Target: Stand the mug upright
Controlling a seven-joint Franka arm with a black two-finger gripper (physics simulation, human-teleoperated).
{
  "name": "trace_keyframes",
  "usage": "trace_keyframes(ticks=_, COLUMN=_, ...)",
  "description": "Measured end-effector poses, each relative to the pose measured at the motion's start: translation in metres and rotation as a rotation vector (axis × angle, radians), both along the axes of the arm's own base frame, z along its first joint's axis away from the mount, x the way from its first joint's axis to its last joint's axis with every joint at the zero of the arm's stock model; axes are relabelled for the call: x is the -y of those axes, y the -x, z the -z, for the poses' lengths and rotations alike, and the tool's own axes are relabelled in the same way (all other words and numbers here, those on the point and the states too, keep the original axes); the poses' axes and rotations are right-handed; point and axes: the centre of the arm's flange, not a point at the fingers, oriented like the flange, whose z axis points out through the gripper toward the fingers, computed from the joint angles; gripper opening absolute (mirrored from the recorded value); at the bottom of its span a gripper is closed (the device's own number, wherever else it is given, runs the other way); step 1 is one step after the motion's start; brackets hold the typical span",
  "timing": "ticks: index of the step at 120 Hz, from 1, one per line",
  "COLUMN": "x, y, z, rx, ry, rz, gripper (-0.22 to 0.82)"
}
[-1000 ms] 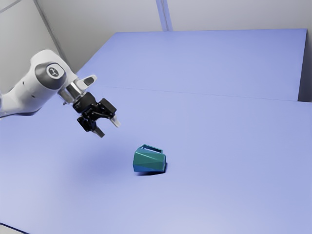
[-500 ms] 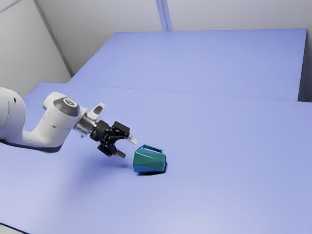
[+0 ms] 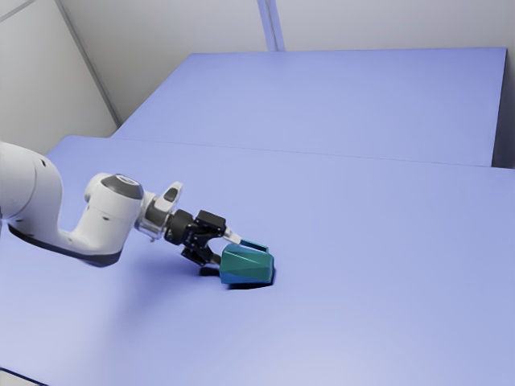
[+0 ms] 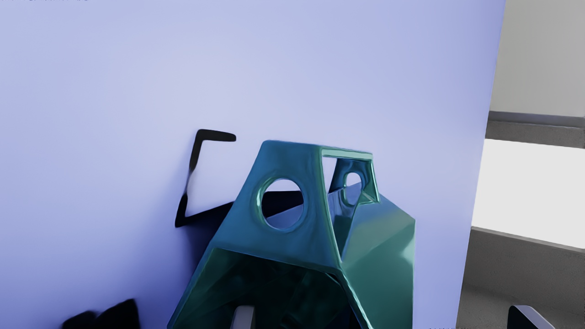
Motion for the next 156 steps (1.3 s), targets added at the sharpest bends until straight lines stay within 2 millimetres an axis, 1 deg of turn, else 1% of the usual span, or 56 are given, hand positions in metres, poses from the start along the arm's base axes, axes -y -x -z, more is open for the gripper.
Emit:
trace_keyframes(ticks=5, x=0.003, y=-0.001, z=0.000, rx=0.011, ry=0.006, rz=0.007, gripper=0.60)
trace_keyframes(ticks=8, x=0.004, y=-0.001, z=0.000, rx=0.017, ry=0.010, rz=0.010, gripper=0.57)
trace_keyframes(ticks=23, x=0.005, y=-0.002, z=-0.002, rx=0.048, ry=0.018, rz=0.025, gripper=0.24)
trace_keyframes(ticks=31, x=0.004, y=-0.003, z=-0.003, rx=0.065, ry=0.020, rz=0.032, gripper=0.10)
trace_keyframes(ticks=39, x=0.005, y=-0.004, z=-0.005, rx=0.079, ry=0.022, rz=0.040, gripper=0.01)
trace_keyframes(ticks=48, x=0.006, y=-0.005, z=-0.008, rx=0.097, ry=0.024, rz=0.051, gripper=-0.06)
trace_keyframes(ticks=69, x=0.012, y=-0.007, z=-0.020, rx=0.138, ry=0.039, rz=0.087, gripper=-0.13)
trace_keyframes(ticks=89, x=0.024, y=-0.008, z=-0.052, rx=0.209, ry=0.030, rz=0.130, gripper=-0.14)
trace_keyframes(ticks=97, x=0.025, y=-0.019, z=-0.069, rx=0.249, ry=-0.010, rz=0.168, gripper=-0.14)
trace_keyframes(ticks=109, x=0.020, y=-0.040, z=-0.104, rx=0.297, ry=-0.163, rz=0.291, gripper=-0.15)
trace_keyframes(ticks=126, x=0.000, y=-0.063, z=-0.146, rx=0.316, ry=-0.461, rz=0.454, gripper=-0.16)
trace_keyframes(ticks=143, x=-0.007, y=-0.072, z=-0.168, rx=0.287, ry=-0.701, rz=0.550, gripper=-0.16)
trace_keyframes(ticks=151, x=-0.009, y=-0.075, z=-0.173, rx=0.266, ry=-0.793, rz=0.574, gripper=-0.17)
trace_keyframes(ticks=156, x=-0.008, y=-0.077, z=-0.171, rx=0.250, ry=-0.835, rz=0.583, gripper=-0.17)
